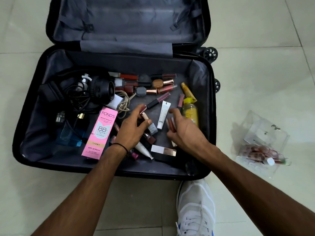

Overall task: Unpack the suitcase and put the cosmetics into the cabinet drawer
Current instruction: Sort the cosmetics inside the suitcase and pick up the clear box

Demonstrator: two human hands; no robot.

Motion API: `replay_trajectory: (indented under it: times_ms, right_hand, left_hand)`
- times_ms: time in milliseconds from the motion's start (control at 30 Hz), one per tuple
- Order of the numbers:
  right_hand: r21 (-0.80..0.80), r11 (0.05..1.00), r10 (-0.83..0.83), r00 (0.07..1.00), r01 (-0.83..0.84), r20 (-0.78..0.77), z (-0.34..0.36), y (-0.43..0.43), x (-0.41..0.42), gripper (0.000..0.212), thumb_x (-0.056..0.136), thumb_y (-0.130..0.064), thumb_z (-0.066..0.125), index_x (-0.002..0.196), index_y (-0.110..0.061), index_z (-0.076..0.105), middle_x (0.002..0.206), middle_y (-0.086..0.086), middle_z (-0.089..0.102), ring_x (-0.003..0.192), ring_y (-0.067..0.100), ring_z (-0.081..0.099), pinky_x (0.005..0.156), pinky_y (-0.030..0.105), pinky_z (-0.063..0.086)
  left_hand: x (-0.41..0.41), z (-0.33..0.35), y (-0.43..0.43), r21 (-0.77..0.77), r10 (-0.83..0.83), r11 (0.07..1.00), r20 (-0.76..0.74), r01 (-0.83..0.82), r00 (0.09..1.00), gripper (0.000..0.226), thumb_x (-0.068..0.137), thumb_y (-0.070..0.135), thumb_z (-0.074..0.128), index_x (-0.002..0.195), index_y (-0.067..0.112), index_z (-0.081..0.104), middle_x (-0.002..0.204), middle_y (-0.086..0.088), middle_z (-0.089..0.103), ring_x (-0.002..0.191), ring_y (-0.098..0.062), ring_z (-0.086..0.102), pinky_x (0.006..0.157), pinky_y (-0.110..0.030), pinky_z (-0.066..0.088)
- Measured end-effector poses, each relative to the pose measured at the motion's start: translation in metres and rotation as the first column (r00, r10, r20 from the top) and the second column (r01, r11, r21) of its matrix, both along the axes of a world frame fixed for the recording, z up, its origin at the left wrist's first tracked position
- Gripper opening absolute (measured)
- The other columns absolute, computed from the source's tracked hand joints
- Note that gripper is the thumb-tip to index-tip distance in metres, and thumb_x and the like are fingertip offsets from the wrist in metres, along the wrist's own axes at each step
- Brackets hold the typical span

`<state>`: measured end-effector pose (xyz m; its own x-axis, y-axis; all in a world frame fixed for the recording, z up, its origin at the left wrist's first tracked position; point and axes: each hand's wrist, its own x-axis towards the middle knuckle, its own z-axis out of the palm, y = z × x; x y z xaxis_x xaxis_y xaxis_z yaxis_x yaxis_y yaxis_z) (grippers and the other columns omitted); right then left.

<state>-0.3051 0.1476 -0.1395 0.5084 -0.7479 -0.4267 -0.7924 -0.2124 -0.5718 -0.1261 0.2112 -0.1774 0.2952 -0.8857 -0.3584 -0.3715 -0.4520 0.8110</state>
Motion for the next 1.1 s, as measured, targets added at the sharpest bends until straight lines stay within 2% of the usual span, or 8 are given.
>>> replay_trajectory:
  times_ms: [133,233,400,533,633,833,1000,1100]
  right_hand:
    - [-0.081,0.997,0.002,1.000,-0.002,0.000,-0.002,-0.021,0.004,0.041,0.088,-0.016,0.060,0.127,-0.014,0.047,0.107,0.013,0.064,0.098,0.033,0.062,0.089,0.045,0.051]
    - [-0.161,0.987,0.031,0.999,-0.029,0.008,-0.010,-0.040,0.012,0.031,0.089,-0.019,0.059,0.119,-0.018,0.049,0.102,0.007,0.057,0.094,0.032,0.061,0.089,0.048,0.051]
    - [-0.332,0.941,0.104,0.991,-0.068,0.090,-0.017,-0.074,0.030,0.040,0.089,-0.015,0.056,0.128,-0.019,0.058,0.126,0.006,0.054,0.107,0.029,0.056,0.098,0.043,0.047]
    - [-0.333,0.917,0.213,0.975,-0.222,-0.064,-0.019,-0.089,0.041,0.052,0.090,-0.018,0.058,0.141,-0.022,0.046,0.142,0.008,0.043,0.120,0.035,0.046,0.104,0.045,0.042]
    - [-0.320,0.908,0.226,0.960,-0.269,-0.166,-0.023,-0.084,0.041,0.054,0.089,-0.017,0.059,0.141,-0.024,0.045,0.133,0.010,0.045,0.116,0.034,0.045,0.098,0.044,0.045]
    - [-0.271,0.923,0.238,0.959,-0.274,-0.157,-0.024,-0.065,0.035,0.046,0.089,-0.026,0.065,0.131,-0.017,0.051,0.126,0.010,0.046,0.110,0.033,0.049,0.093,0.045,0.047]
    - [-0.247,0.939,0.219,0.971,-0.237,-0.098,-0.021,-0.074,0.039,0.023,0.088,-0.034,0.066,0.105,-0.018,0.063,0.110,0.006,0.056,0.105,0.028,0.050,0.088,0.041,0.046]
    - [-0.308,0.915,0.264,0.964,-0.262,-0.035,-0.017,-0.086,0.051,0.032,0.088,-0.024,0.062,0.119,-0.015,0.061,0.121,0.008,0.057,0.112,0.032,0.052,0.095,0.043,0.046]
  left_hand:
    - [0.000,0.003,-0.003,-0.054,0.004,0.999,0.135,0.004,0.991,0.055,0.091,0.019,0.066,0.143,0.020,0.045,0.108,0.001,0.056,0.088,-0.009,0.056,0.086,-0.027,0.051]
    - [0.004,0.004,-0.009,-0.104,-0.011,0.994,0.258,0.039,0.966,0.051,0.091,0.020,0.065,0.139,0.017,0.048,0.131,0.001,0.047,0.109,-0.012,0.052,0.098,-0.025,0.041]
    - [0.004,0.009,-0.026,-0.065,-0.103,0.989,0.324,0.131,0.940,0.053,0.093,0.019,0.062,0.142,0.013,0.043,0.148,0.001,0.036,0.130,-0.014,0.042,0.104,-0.017,0.027]
    - [0.004,0.006,-0.026,0.006,-0.167,0.984,0.358,0.177,0.919,0.054,0.093,0.019,0.061,0.143,0.011,0.042,0.144,0.000,0.037,0.128,-0.017,0.044,0.108,-0.025,0.034]
    - [0.005,0.005,-0.020,0.059,-0.167,0.986,0.340,0.157,0.925,0.047,0.094,0.024,0.058,0.138,0.014,0.046,0.136,-0.001,0.042,0.120,-0.019,0.051,0.103,-0.034,0.043]
    - [0.011,0.006,-0.010,0.073,-0.192,0.981,0.378,0.178,0.906,0.028,0.095,0.025,0.056,0.121,0.017,0.058,0.118,0.002,0.053,0.107,-0.017,0.056,0.093,-0.037,0.047]
    - [0.014,0.010,-0.007,0.088,-0.196,0.981,0.381,0.176,0.904,0.028,0.095,0.023,0.057,0.122,0.019,0.059,0.114,0.004,0.056,0.106,-0.015,0.056,0.093,-0.035,0.047]
    - [0.013,0.011,-0.004,0.092,-0.189,0.982,0.398,0.166,0.898,0.027,0.095,0.023,0.057,0.121,0.020,0.059,0.113,0.003,0.057,0.104,-0.017,0.058,0.089,-0.034,0.047]
